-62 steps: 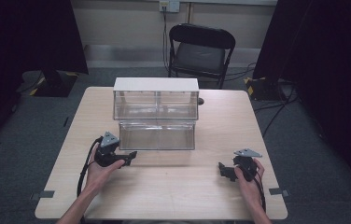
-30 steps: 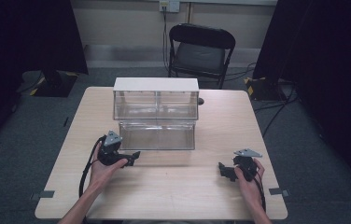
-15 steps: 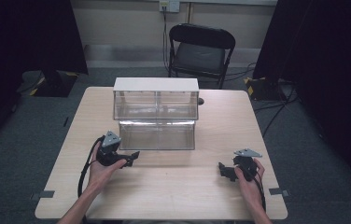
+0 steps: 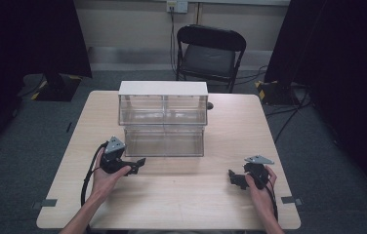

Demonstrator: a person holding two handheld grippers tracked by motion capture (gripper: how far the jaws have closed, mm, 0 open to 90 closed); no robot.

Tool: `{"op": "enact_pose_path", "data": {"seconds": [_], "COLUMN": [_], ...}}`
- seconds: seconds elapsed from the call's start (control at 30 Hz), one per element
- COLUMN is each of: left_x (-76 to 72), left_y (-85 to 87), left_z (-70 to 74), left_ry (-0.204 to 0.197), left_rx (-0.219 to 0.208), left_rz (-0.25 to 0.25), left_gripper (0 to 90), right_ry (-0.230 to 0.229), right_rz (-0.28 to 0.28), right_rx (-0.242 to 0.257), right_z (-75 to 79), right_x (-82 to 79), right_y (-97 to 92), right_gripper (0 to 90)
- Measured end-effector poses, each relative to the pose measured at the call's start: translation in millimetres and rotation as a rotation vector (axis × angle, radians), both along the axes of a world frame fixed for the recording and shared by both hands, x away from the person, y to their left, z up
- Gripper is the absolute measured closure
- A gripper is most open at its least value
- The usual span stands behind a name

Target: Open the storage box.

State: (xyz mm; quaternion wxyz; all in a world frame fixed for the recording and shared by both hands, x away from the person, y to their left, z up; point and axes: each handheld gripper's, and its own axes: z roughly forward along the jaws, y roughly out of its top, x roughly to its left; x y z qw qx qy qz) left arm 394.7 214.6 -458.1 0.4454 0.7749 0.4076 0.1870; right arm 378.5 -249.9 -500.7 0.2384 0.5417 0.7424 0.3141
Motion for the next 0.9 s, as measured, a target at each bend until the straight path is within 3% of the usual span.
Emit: {"op": "enact_pose_path", "data": {"seconds": [0.37, 0.5, 0.9], "left_x": [1.1, 0.2, -0.8], "left_y": [0.8, -0.5, -0.5], "left_z": [1.1, 1.2, 3.3], "left_ry": [-0.011, 0.001, -0.005], "left_rx": [0.009, -0.014, -0.005], "left_rz": [-0.016, -0.003, -0.003], "left_gripper": [2.5, 2.2, 1.7], "right_ry": [0.0, 0.0, 0.0], "right_rz": [0.0, 0.0, 0.0], "right_rx": [0.0, 0.0, 0.0], "right_z": [0.0, 0.0, 0.0], "right_x": [0.0, 0.0, 0.0], "right_y": [0.0, 0.0, 0.0], "right_gripper": [6.4, 6.4, 6.4]}}
